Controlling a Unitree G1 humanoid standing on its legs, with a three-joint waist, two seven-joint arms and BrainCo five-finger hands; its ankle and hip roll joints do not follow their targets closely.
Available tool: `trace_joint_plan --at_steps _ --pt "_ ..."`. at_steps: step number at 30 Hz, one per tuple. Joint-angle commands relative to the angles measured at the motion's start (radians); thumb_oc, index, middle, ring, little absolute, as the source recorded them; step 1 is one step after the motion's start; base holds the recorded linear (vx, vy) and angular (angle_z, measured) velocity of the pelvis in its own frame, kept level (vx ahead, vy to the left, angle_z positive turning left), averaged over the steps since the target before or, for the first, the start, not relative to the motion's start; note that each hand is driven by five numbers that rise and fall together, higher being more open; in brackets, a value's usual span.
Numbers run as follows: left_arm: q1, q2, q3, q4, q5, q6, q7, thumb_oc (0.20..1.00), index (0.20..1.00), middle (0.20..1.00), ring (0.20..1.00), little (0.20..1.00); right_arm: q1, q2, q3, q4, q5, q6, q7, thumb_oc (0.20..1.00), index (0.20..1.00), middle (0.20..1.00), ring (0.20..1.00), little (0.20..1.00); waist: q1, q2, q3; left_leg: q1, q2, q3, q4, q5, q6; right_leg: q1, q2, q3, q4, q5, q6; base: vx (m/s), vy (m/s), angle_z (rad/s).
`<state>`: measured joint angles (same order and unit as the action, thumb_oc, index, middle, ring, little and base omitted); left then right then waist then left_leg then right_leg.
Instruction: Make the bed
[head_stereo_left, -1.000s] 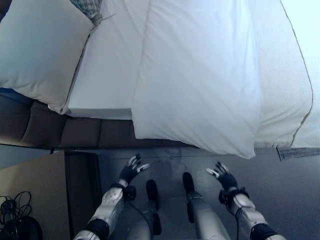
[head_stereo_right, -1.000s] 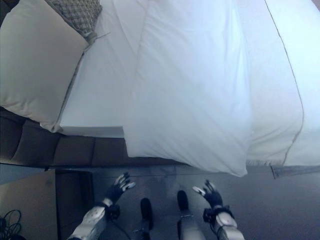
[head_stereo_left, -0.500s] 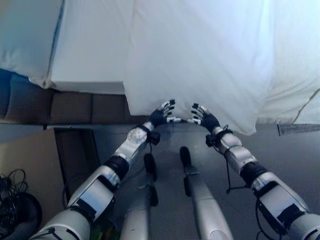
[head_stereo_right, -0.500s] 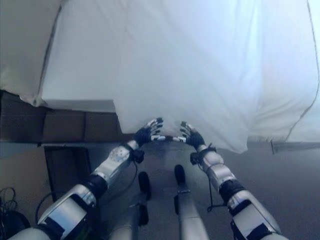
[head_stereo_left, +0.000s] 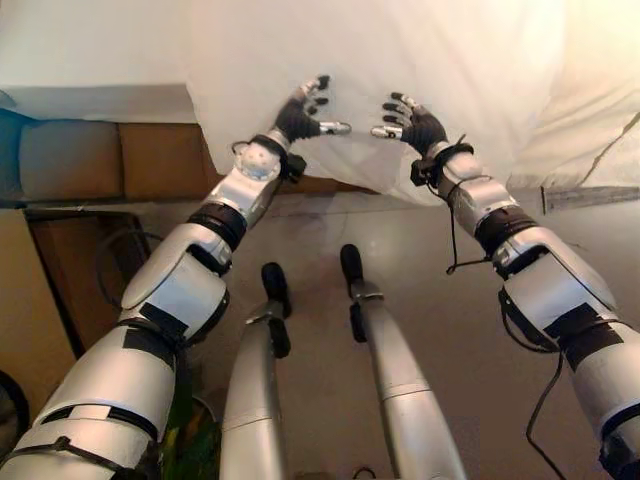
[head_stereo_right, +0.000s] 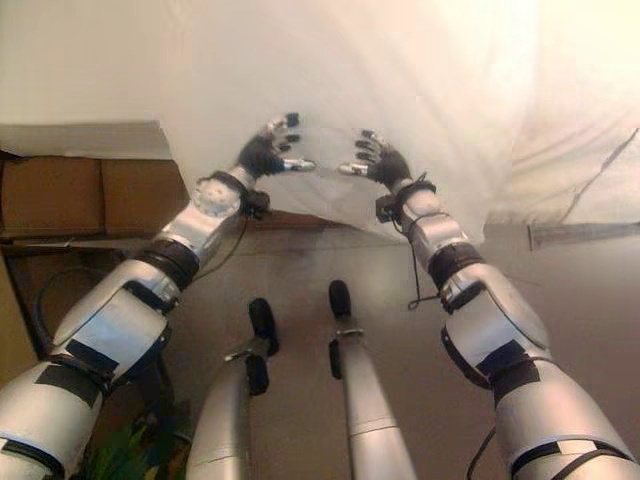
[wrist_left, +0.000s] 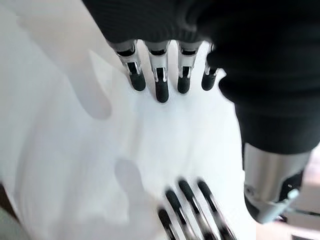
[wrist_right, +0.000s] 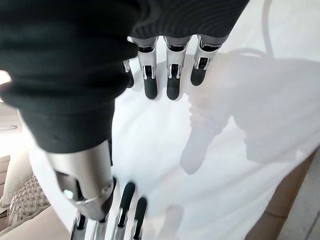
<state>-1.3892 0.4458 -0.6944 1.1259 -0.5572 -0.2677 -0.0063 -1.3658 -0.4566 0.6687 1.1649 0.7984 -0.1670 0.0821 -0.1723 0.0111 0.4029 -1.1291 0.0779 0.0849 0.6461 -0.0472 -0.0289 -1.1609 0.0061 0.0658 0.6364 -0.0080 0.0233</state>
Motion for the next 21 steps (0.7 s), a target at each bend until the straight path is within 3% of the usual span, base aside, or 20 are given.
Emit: trace_joint_plan --at_steps 1,6,13,19,21 --pt "-0.117 0.040 0.036 0.068 0.029 -0.019 0.111 1.000 1.000 1.000 1.000 1.000 -0.084 -0.067 -0.017 0.070 0.024 -0.019 -0.056 1.000 1.000 1.000 1.000 1.000 0.007 0.007 0.008 0.009 0.029 -0.024 0.026 -0.029 -0.093 -0.004 -0.023 0.018 0.002 -0.031 0.082 0.00 -0.025 0.04" --pt "-0.160 0.079 0.111 0.148 -0.030 0.027 0.227 1.000 1.000 1.000 1.000 1.000 -0.100 -0.131 -0.038 0.139 0.071 0.015 -0.112 1.000 1.000 1.000 1.000 1.000 0.007 0.012 0.035 0.012 0.022 -0.026 -0.001 -0.016 -0.098 0.010 -0.027 0.010 -0.027 -0.020 0.080 -0.01 -0.020 0.03" --pt "-0.126 0.135 0.174 0.205 -0.020 0.095 0.302 1.000 1.000 1.000 1.000 1.000 -0.057 -0.189 -0.106 0.237 0.039 0.066 -0.210 1.000 1.000 1.000 1.000 1.000 0.020 0.029 0.052 0.069 0.018 -0.027 -0.100 0.017 -0.104 0.051 -0.032 0.011 -0.081 -0.003 0.081 0.00 -0.002 0.02" --pt "0.044 0.146 0.277 0.237 -0.012 0.122 0.298 1.000 1.000 1.000 1.000 1.000 0.065 -0.204 -0.190 0.241 0.031 0.080 -0.216 1.000 1.000 1.000 1.000 1.000 0.027 0.039 0.070 0.196 0.008 -0.028 -0.235 0.070 -0.108 0.172 -0.040 0.016 -0.189 0.021 0.083 0.00 -0.015 0.10" --pt "0.147 0.131 0.349 0.256 -0.023 0.135 0.307 1.000 1.000 1.000 1.000 1.000 0.153 -0.208 -0.267 0.248 0.030 0.084 -0.220 1.000 1.000 1.000 1.000 1.000 0.032 0.042 0.064 0.273 0.004 -0.035 -0.306 0.099 -0.113 0.251 -0.043 0.009 -0.253 0.040 0.087 0.00 0.000 0.00"
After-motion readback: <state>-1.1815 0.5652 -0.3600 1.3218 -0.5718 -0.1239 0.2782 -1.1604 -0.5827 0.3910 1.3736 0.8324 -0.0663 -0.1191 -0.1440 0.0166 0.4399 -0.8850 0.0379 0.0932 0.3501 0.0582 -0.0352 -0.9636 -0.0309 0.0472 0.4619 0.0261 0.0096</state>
